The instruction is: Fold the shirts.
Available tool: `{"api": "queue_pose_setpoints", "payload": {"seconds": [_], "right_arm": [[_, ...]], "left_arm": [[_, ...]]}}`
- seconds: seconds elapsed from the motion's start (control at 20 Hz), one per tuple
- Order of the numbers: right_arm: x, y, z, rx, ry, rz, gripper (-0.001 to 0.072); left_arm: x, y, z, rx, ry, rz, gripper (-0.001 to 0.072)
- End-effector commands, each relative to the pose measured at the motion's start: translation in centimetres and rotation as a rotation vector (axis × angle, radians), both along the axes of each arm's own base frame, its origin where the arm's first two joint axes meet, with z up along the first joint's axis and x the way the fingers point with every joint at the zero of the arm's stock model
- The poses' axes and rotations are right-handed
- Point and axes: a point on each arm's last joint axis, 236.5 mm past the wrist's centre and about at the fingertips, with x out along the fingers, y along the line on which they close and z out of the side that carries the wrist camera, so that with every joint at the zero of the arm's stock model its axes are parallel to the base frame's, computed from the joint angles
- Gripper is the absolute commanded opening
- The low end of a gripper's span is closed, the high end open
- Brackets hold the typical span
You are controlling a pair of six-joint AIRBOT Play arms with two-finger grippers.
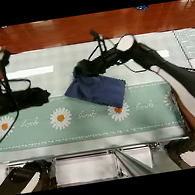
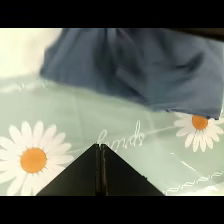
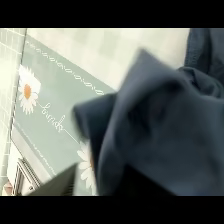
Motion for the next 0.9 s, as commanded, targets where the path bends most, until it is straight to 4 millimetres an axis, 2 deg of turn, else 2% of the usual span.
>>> {"api": "queue_pose_setpoints", "payload": {"seconds": [0.0,0.1,0.2,0.3,0.35,0.45,0.5,0.55,0.6,0.7,0.75,0.85], "right_arm": [[0.8,1.2,-2.4,0.002,0.026,-0.015,0.0408],[2.7,-1.0,-0.4,0.026,0.018,-0.054,0.0407],[3.6,-5.8,3.2,0.044,0.021,-0.060,0.0407],[3.1,-13.0,6.1,-0.029,0.006,-0.067,0.0406],[2.7,-17.9,6.6,-0.148,-0.014,-0.105,0.0406],[1.2,-28.1,6.5,-0.421,-0.037,-0.268,0.0406],[-0.3,-32.5,6.1,-0.520,-0.034,-0.366,0.0407],[-1.9,-35.3,5.3,-0.558,-0.020,-0.453,0.0407],[-3.6,-36.8,3.9,-0.547,0.000,-0.533,0.0407],[-6.3,-36.9,0.1,-0.483,0.042,-0.631,0.0407],[-7.5,-36.0,-2.1,-0.443,0.074,-0.655,0.0414],[-8.9,-33.0,-6.0,-0.341,0.164,-0.661,0.0416]], "left_arm": [[-0.4,-0.2,-2.9,-0.039,0.026,0.038,0.0023],[0.1,-0.2,-3.6,-0.034,0.039,0.044,0.0023],[0.2,-0.2,-3.9,-0.031,0.050,0.045,0.0023],[0.2,-0.1,-3.9,-0.030,0.053,0.047,0.0023],[0.1,0.1,-4.0,-0.028,0.059,0.051,0.0023],[0.2,0.4,-4.1,-0.027,0.065,0.061,0.0023],[0.2,0.5,-4.1,-0.028,0.065,0.063,0.0023],[0.2,0.5,-4.1,-0.028,0.065,0.063,0.0023],[0.1,0.4,-4.1,-0.032,0.067,0.062,0.0023],[0.0,0.1,-4.3,-0.046,0.077,0.063,0.0023],[-0.1,0.0,-4.5,-0.049,0.083,0.062,0.0023],[-0.3,0.0,-4.8,-0.053,0.093,0.063,0.0023]]}}
